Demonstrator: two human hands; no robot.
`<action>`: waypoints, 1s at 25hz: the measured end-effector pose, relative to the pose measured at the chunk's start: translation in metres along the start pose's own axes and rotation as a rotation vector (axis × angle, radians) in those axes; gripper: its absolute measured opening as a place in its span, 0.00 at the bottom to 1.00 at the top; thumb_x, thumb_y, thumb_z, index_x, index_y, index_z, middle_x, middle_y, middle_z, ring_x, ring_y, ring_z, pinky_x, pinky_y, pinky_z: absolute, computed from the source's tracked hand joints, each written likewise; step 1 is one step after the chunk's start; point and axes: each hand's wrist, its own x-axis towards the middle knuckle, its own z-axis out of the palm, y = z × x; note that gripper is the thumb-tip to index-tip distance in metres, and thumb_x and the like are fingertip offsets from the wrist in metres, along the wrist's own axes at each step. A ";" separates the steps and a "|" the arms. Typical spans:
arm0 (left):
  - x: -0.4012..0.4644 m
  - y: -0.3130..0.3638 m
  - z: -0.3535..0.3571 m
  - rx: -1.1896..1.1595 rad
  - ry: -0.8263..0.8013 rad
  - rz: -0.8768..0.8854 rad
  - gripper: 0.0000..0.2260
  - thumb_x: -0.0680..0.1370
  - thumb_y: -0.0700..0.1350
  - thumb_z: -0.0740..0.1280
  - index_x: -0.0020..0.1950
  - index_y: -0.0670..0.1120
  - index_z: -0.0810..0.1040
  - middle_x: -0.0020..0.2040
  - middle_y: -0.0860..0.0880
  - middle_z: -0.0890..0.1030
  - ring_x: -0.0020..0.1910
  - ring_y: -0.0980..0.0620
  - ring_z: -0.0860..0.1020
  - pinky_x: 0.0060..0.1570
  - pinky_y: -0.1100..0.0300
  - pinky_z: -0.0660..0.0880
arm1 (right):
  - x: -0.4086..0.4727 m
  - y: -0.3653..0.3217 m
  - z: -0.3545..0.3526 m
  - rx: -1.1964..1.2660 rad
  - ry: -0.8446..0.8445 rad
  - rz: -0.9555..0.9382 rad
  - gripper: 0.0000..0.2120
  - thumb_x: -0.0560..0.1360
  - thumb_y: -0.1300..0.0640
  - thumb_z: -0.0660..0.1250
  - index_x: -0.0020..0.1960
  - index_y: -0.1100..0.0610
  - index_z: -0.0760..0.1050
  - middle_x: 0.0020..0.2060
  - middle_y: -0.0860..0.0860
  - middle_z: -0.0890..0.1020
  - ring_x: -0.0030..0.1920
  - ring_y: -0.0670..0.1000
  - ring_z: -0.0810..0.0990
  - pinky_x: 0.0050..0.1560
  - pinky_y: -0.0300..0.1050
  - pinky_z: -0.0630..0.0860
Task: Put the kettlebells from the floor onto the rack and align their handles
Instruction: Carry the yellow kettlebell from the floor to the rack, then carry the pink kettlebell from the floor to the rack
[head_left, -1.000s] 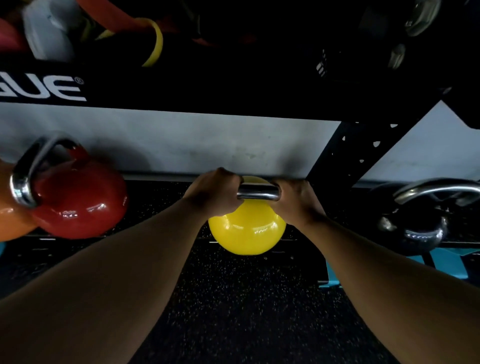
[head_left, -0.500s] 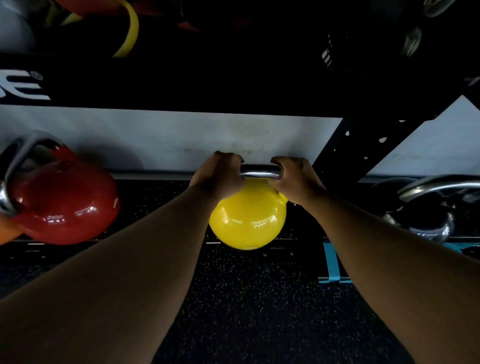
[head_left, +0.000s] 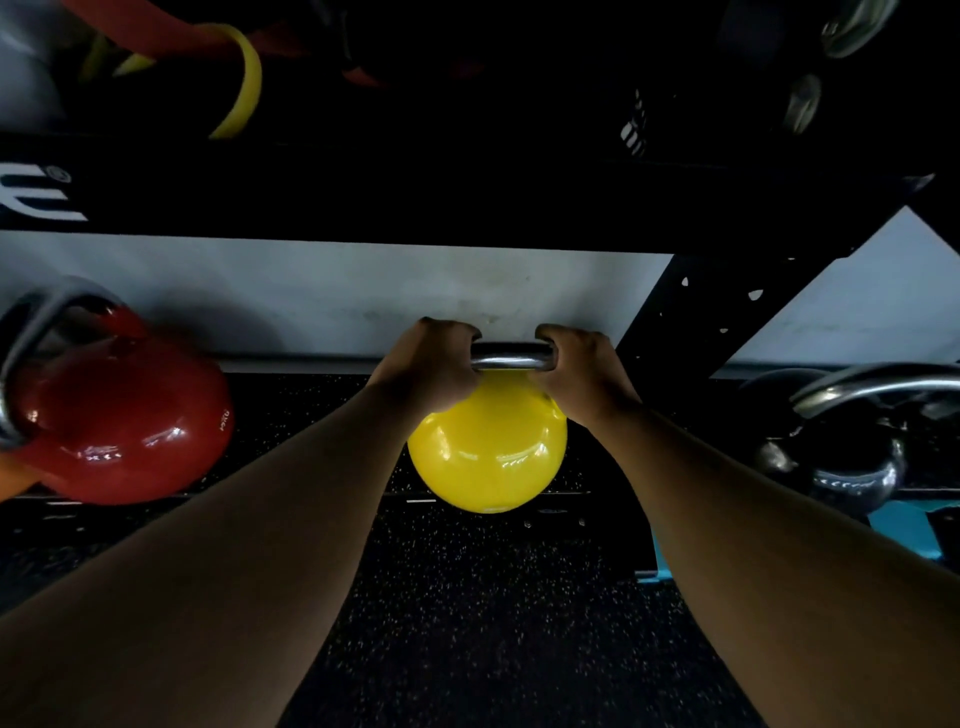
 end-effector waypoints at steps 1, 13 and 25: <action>0.000 0.000 0.000 0.009 0.004 0.004 0.11 0.71 0.39 0.65 0.51 0.45 0.82 0.42 0.42 0.84 0.40 0.42 0.81 0.35 0.60 0.70 | -0.001 -0.001 0.000 0.005 -0.010 0.011 0.23 0.72 0.60 0.71 0.67 0.60 0.76 0.55 0.60 0.84 0.56 0.59 0.81 0.53 0.45 0.76; -0.046 -0.004 -0.020 -0.208 0.050 -0.195 0.38 0.66 0.42 0.72 0.72 0.55 0.59 0.65 0.43 0.70 0.62 0.41 0.71 0.56 0.42 0.74 | -0.007 -0.022 -0.032 -0.104 -0.197 -0.187 0.33 0.69 0.48 0.74 0.70 0.44 0.64 0.62 0.54 0.72 0.65 0.57 0.67 0.62 0.55 0.68; -0.389 -0.134 0.005 -0.302 -0.214 -0.806 0.14 0.75 0.47 0.66 0.60 0.55 0.76 0.58 0.52 0.79 0.54 0.49 0.77 0.53 0.50 0.77 | -0.144 -0.230 0.125 -0.366 -0.772 -0.788 0.05 0.76 0.51 0.64 0.48 0.49 0.78 0.47 0.50 0.80 0.48 0.55 0.79 0.50 0.51 0.78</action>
